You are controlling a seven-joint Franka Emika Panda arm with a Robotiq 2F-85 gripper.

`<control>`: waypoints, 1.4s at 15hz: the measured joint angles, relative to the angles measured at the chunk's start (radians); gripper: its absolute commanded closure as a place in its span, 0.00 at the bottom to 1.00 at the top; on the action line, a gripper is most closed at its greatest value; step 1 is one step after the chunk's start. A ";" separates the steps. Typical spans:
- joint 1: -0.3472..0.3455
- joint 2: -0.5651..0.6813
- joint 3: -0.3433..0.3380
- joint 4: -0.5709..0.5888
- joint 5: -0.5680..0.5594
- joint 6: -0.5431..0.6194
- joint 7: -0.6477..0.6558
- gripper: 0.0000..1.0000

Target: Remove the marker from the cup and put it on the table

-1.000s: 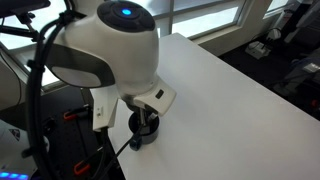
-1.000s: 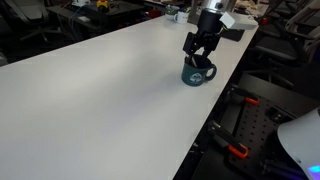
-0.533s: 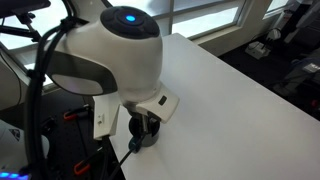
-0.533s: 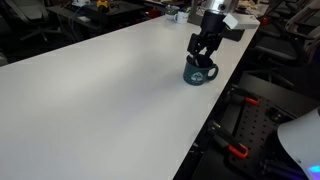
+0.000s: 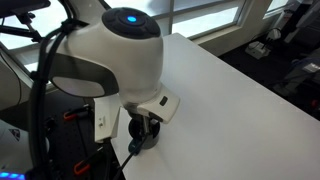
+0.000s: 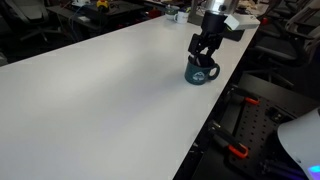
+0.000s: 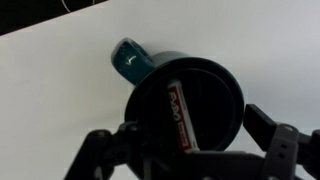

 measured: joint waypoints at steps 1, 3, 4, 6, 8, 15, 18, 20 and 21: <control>0.000 0.001 0.000 0.000 -0.007 0.002 0.000 0.01; 0.000 0.001 0.000 0.002 -0.018 0.005 0.001 0.00; 0.000 0.001 0.000 0.005 -0.020 0.006 0.001 0.01; 0.000 -0.002 0.000 0.008 -0.021 0.007 0.001 0.05; 0.000 -0.012 -0.001 0.007 -0.021 0.007 0.001 0.10; -0.004 -0.022 -0.002 0.007 -0.021 0.025 0.001 0.31; -0.009 -0.017 -0.002 0.006 -0.021 0.038 0.001 0.36; -0.011 -0.007 -0.002 0.006 -0.021 0.053 0.000 0.36; -0.010 -0.004 -0.002 0.007 -0.021 0.059 0.000 0.34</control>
